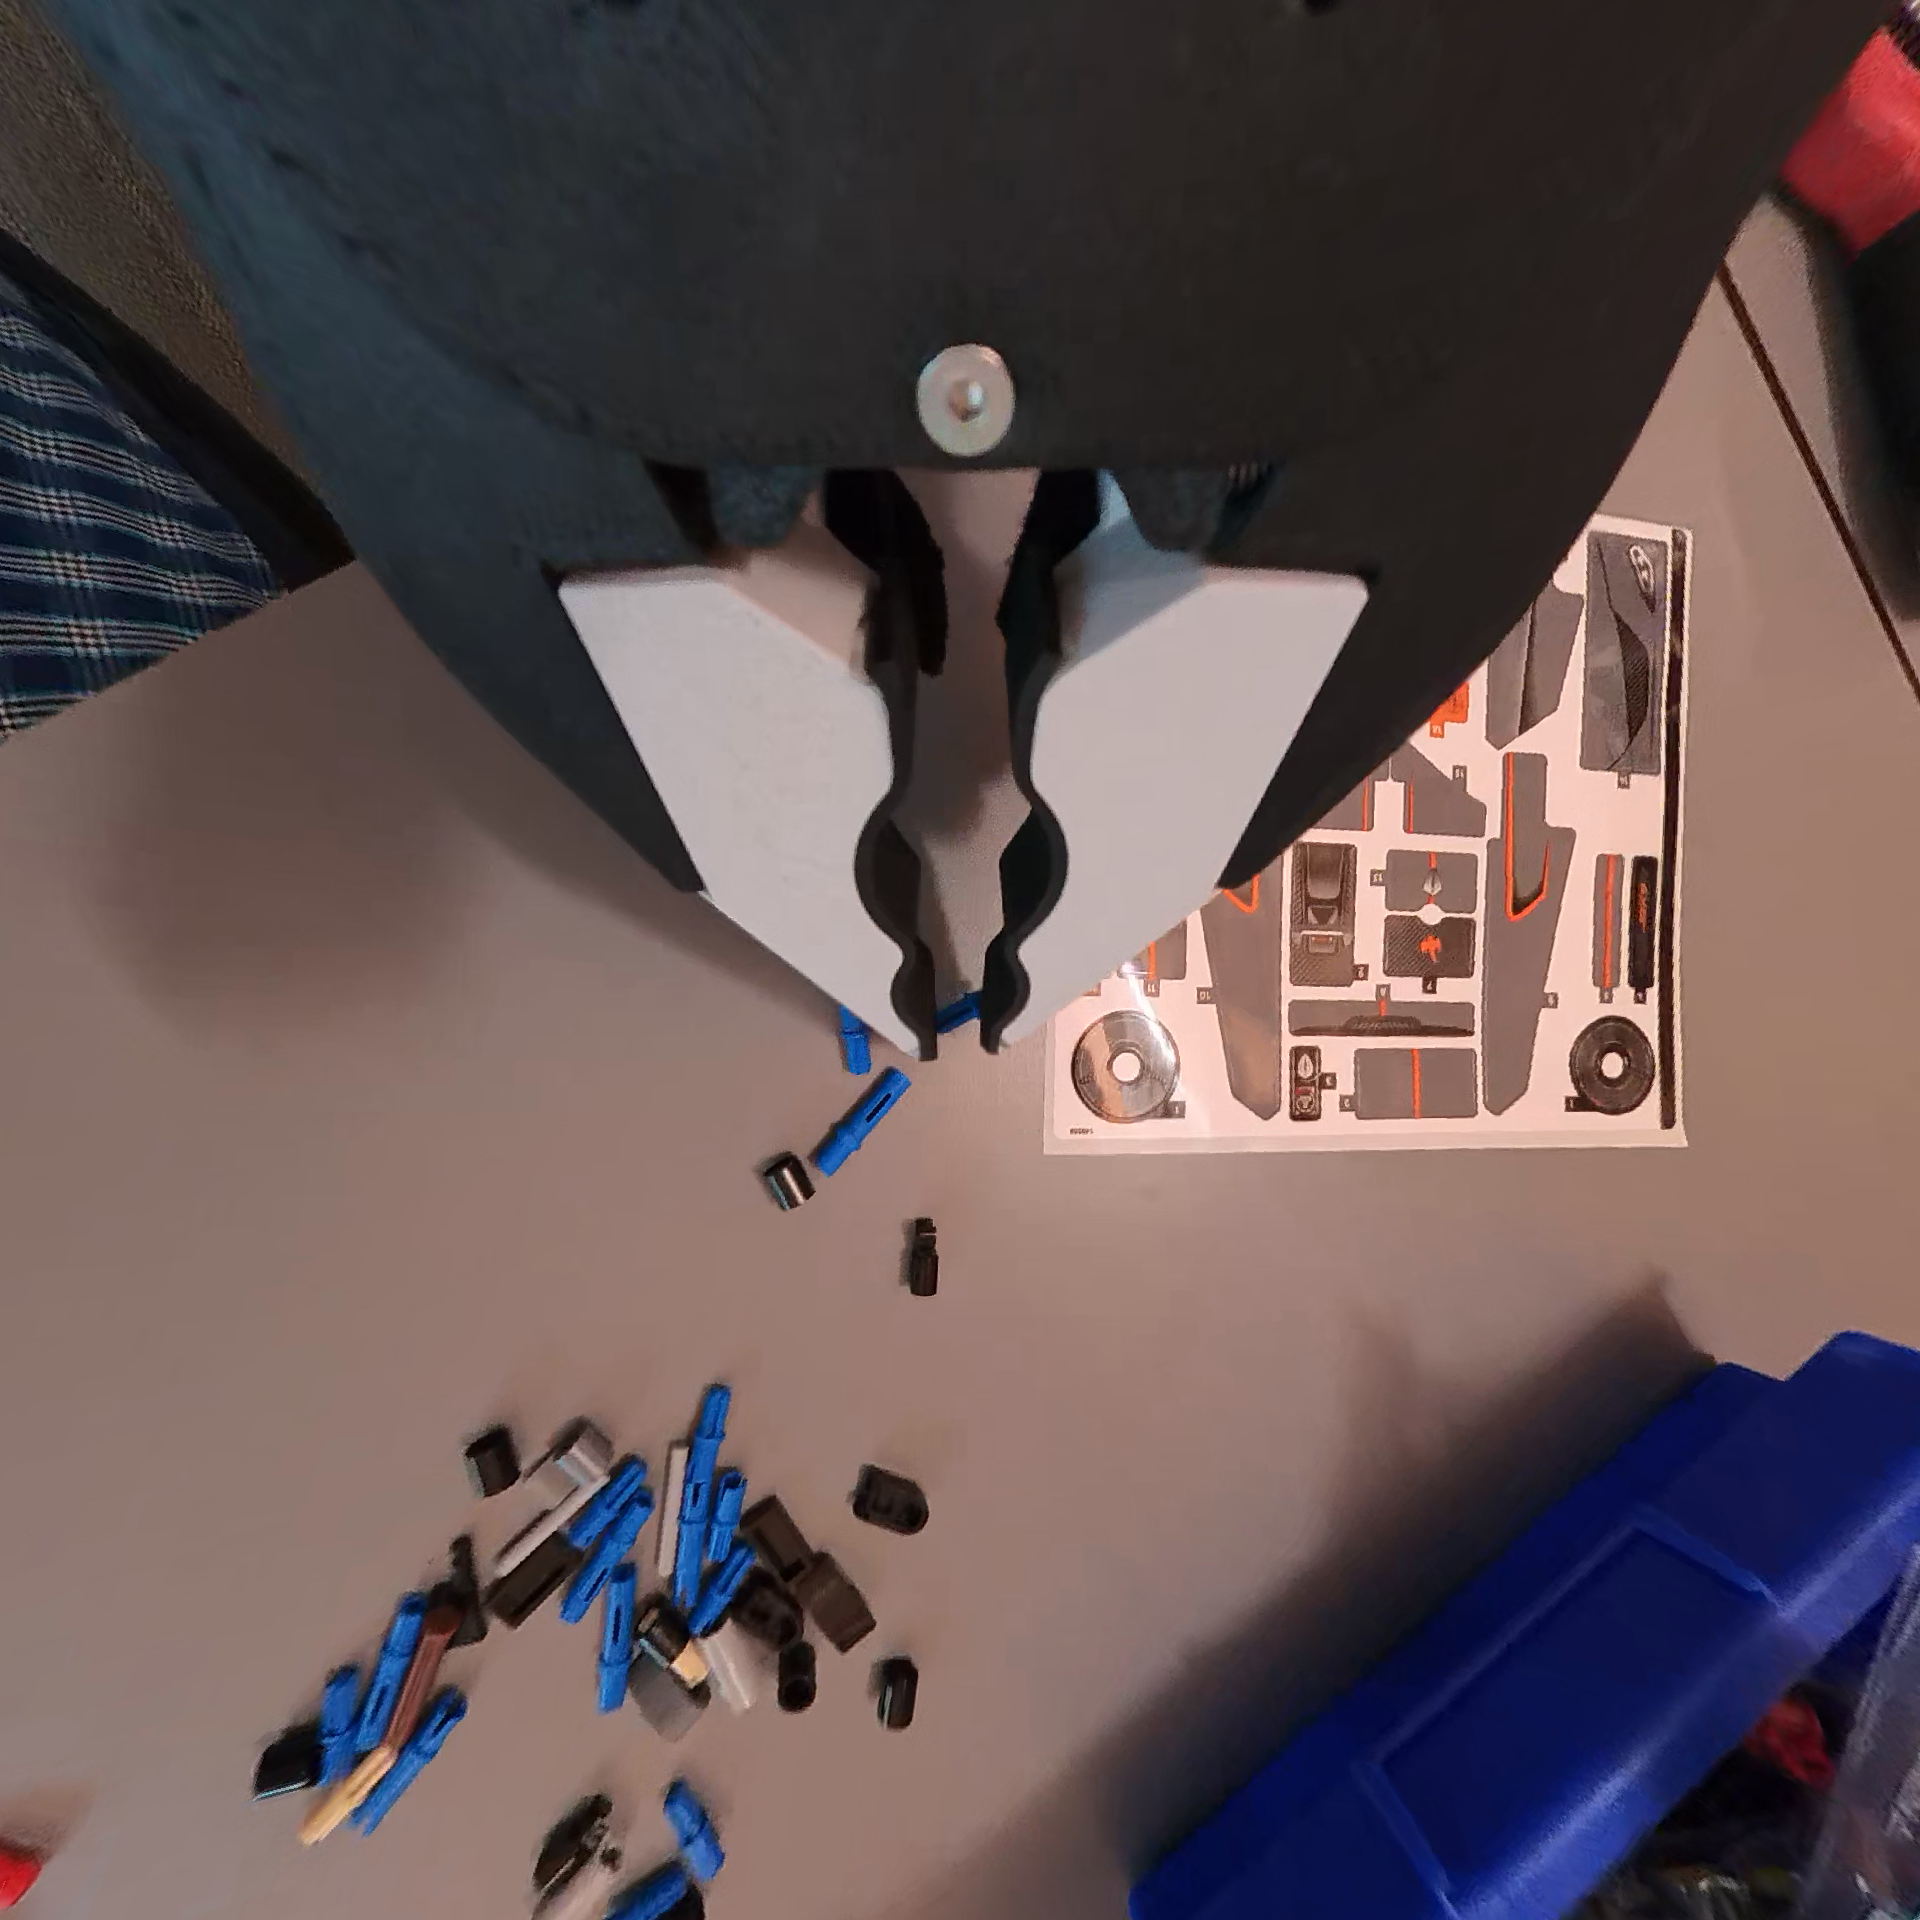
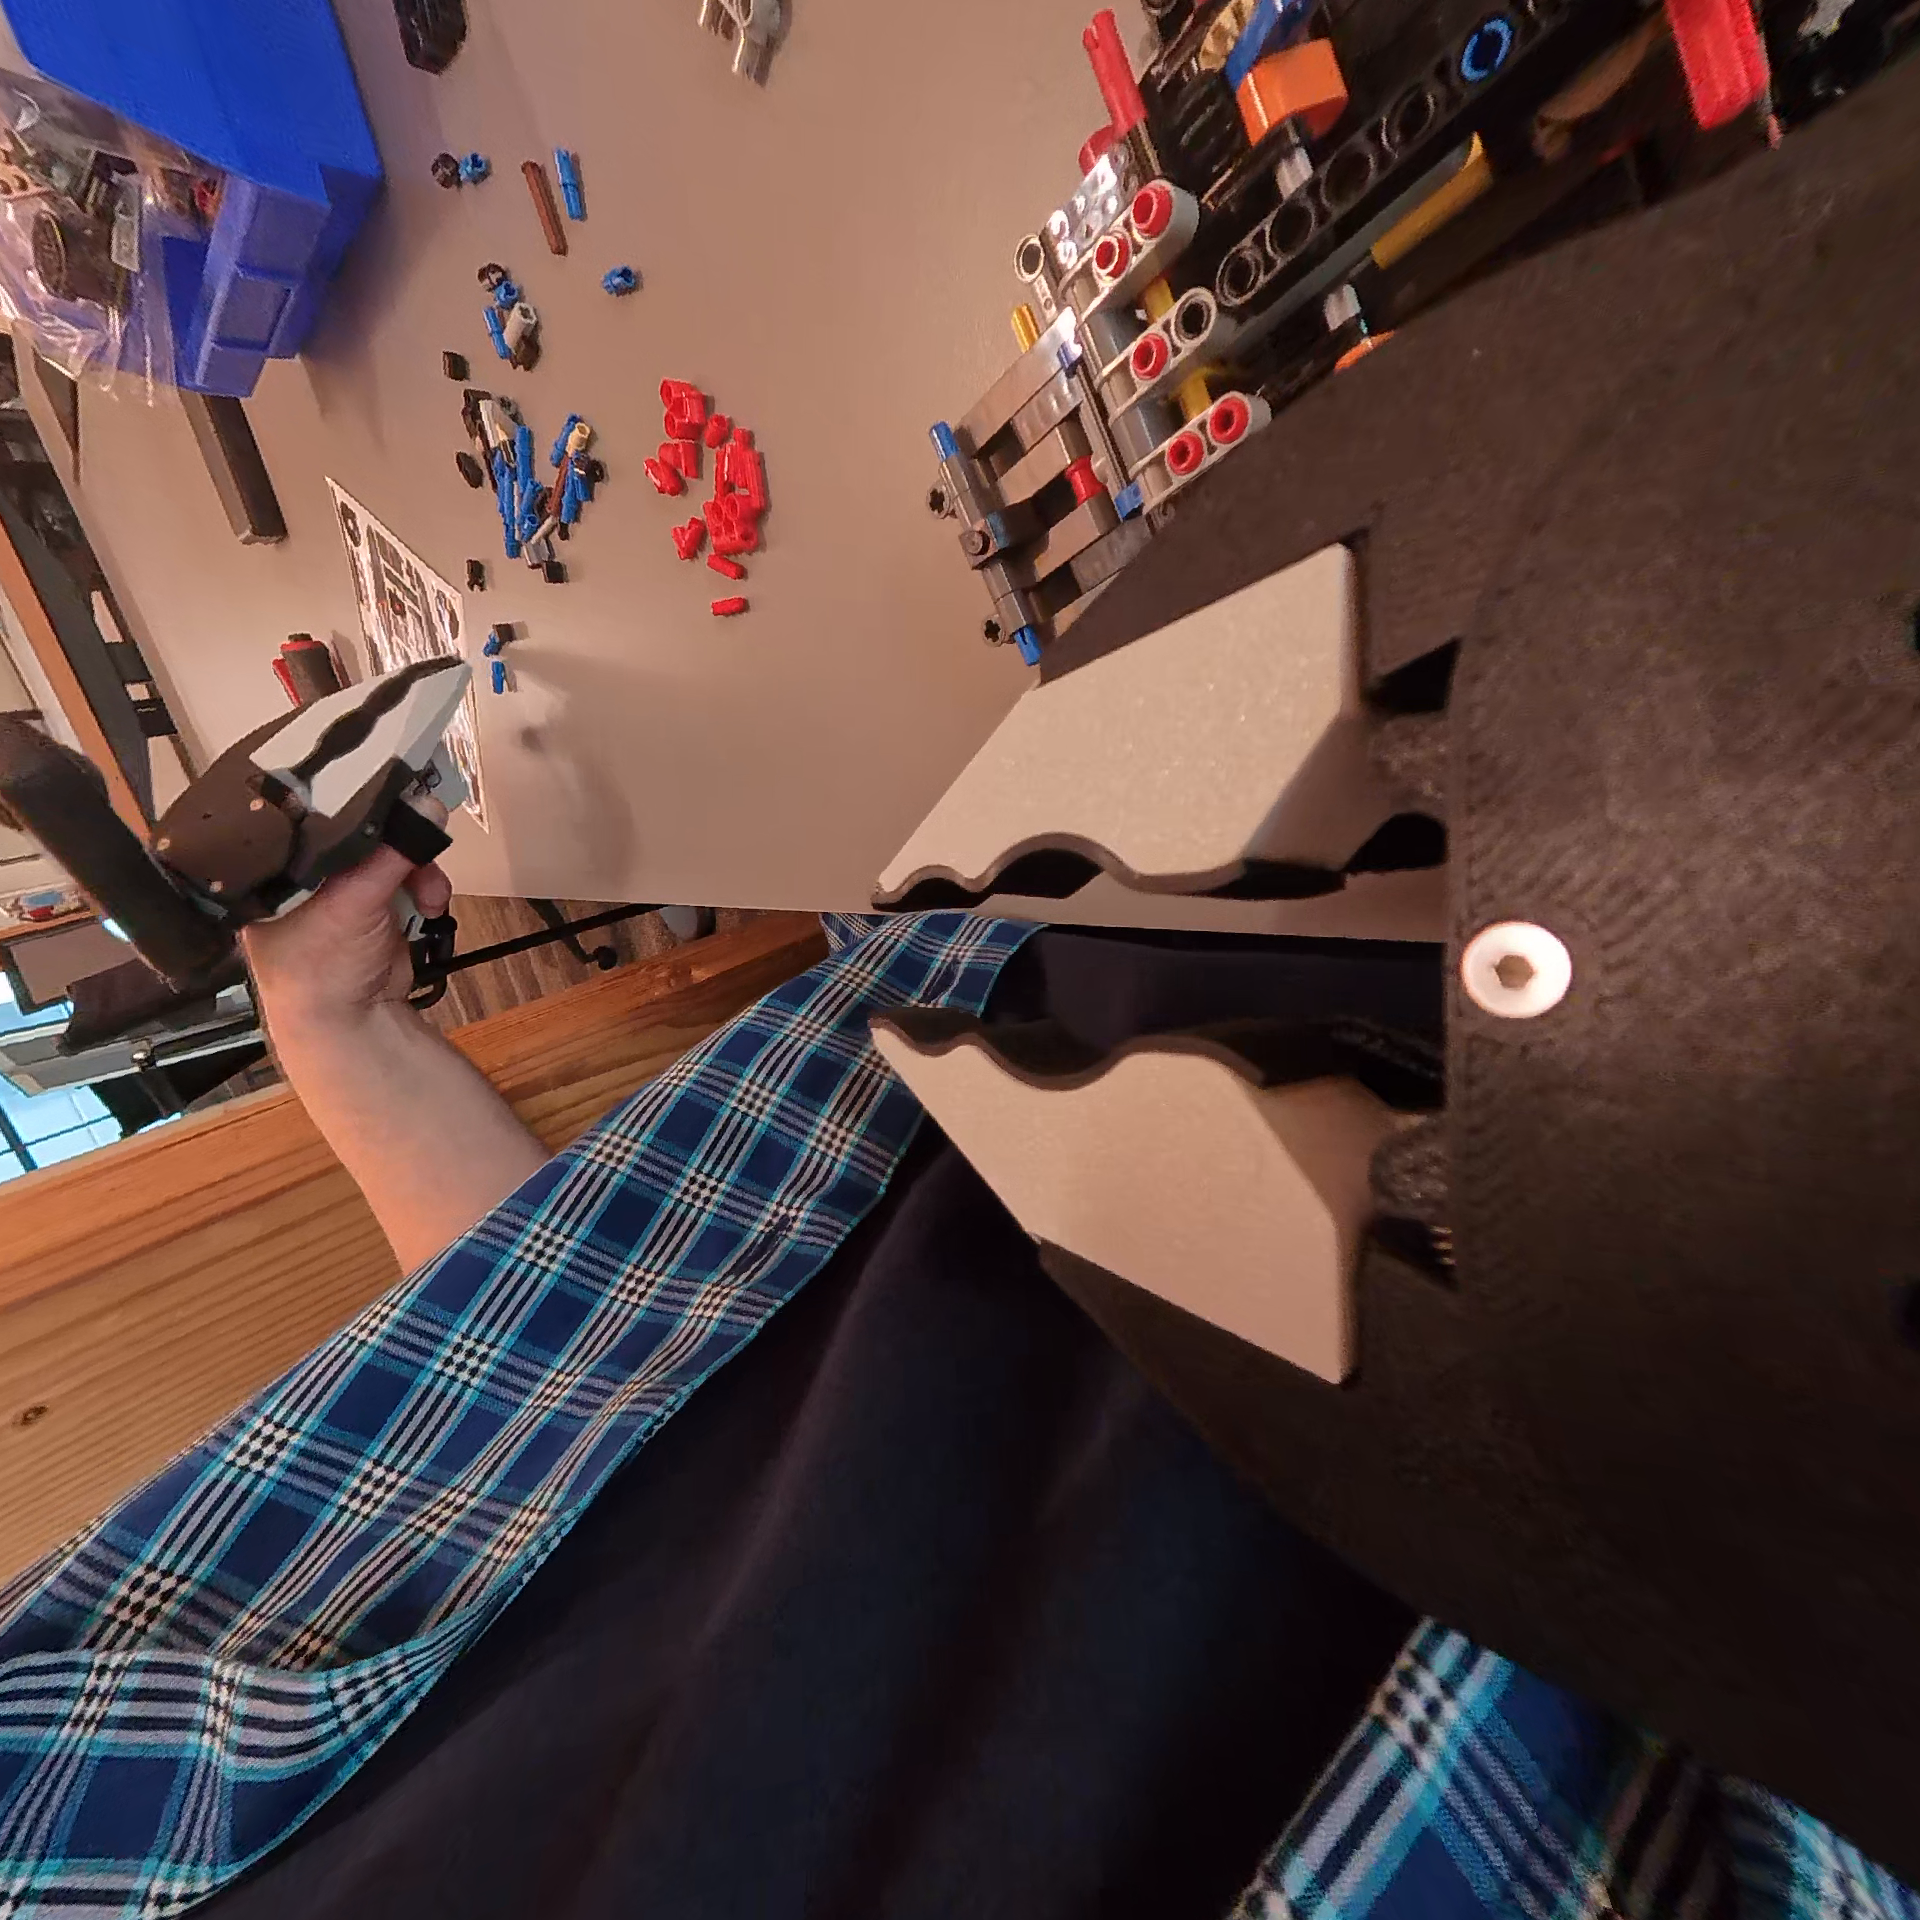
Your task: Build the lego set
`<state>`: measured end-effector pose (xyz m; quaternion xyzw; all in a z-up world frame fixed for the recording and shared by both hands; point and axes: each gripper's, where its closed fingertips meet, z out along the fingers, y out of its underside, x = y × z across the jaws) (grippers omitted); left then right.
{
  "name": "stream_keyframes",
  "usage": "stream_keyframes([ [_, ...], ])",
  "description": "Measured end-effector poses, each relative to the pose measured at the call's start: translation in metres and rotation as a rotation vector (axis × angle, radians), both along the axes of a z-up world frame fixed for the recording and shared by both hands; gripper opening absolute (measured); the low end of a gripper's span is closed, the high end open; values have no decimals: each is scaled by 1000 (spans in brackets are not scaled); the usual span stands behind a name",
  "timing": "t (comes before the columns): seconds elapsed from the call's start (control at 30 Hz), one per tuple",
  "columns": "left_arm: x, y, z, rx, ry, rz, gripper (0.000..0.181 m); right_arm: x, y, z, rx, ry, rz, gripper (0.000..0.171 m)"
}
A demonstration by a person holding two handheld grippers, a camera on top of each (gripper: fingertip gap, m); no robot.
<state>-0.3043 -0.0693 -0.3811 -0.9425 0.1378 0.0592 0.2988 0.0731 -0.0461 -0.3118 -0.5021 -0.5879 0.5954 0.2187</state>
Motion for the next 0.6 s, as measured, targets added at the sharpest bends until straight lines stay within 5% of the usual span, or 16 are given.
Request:
stream_keyframes([
  [0.6, -17, -20, -5, -10, 16, 13, 11, 0, -3, -7, 33, -27, 13, 15],
])
